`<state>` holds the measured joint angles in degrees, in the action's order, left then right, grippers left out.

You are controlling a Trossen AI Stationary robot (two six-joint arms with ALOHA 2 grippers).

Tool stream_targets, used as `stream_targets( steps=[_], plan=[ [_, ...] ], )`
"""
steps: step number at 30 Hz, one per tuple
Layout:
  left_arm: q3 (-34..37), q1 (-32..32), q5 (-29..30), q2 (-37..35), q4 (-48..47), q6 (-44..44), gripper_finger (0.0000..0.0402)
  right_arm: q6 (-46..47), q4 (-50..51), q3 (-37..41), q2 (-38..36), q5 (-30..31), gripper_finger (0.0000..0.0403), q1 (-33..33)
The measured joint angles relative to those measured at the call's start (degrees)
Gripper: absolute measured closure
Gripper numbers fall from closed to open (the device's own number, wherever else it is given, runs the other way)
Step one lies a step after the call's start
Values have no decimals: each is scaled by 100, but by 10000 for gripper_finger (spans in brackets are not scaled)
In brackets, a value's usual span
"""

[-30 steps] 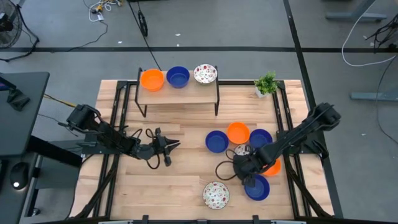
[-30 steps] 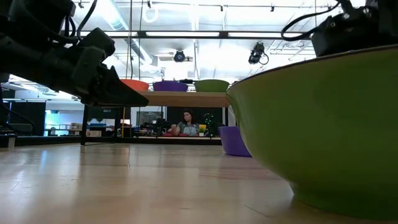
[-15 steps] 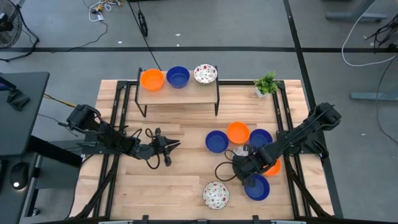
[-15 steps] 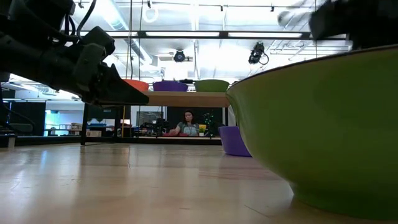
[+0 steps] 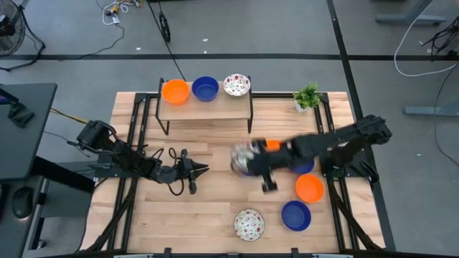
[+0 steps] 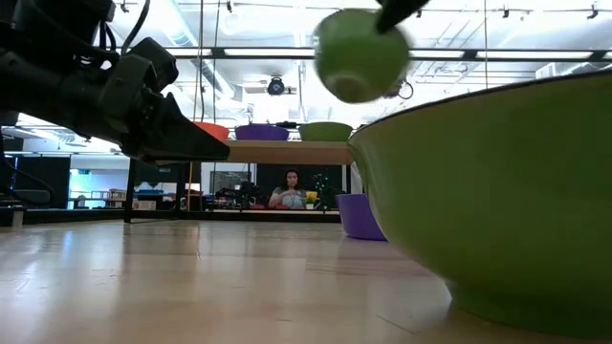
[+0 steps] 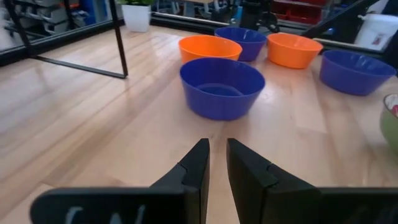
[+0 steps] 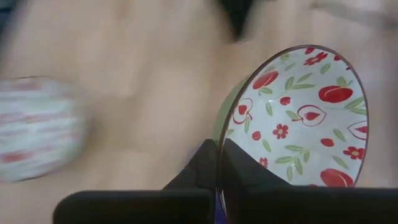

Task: Pick & Place Mini bowls
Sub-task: Stack the top white bowl on top of the other white bowl on the shelf

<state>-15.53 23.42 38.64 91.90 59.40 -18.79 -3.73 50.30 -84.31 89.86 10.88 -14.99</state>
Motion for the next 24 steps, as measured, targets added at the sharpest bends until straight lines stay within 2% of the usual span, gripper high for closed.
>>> stream_targets(
  steps=[4,8,12,16,24],
  plan=[
    [0,7,-42,0,1,-15,344,-1175,-49,-418,0,233,397,1007],
    [0,7,-40,0,1,-45,344,-2135,-338,-751,-2,238,397,2055],
    [0,7,-30,0,3,-41,344,-2920,-573,-1067,149,181,397,2842],
    [0,7,19,0,37,-12,344,-3366,-263,-1666,701,-144,397,3272],
    [0,7,28,0,67,-6,344,-3712,1009,-2977,1737,-88,397,3669]
  ],
)
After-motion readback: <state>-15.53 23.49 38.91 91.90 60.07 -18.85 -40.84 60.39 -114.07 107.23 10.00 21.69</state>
